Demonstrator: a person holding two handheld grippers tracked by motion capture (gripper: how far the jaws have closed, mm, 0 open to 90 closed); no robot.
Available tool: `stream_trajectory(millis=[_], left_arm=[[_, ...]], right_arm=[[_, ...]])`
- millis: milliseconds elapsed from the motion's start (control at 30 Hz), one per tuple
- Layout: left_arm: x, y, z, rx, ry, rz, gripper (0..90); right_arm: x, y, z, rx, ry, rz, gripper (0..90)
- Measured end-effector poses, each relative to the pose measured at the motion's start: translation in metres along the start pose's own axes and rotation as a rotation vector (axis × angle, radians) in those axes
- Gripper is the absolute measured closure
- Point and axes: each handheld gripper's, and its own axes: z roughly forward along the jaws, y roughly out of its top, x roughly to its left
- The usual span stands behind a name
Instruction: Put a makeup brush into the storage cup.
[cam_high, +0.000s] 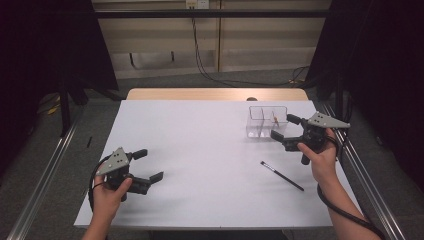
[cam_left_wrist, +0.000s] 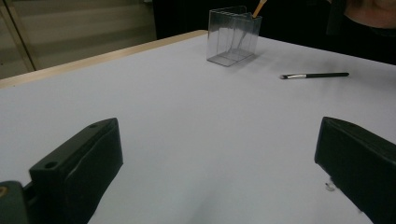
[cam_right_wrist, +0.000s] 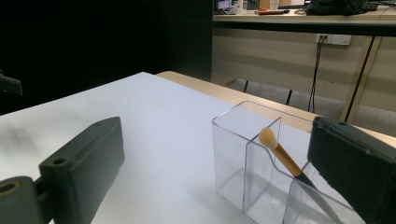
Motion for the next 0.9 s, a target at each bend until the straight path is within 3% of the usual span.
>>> stream_trajectory(millis=[533,900], left_arm=[[0.000,0.000,-0.001,0.000,0.000,0.002,0.8],[-0.001,0.000,-0.001,0.000,0.000,0.004,0.8]], right_arm=[[0.011,-0.015,-0.008,0.013,0.021,-0.005,2.8],[0.015,-0.025,-0.023,0.025,0.024,-0.001,2.6]])
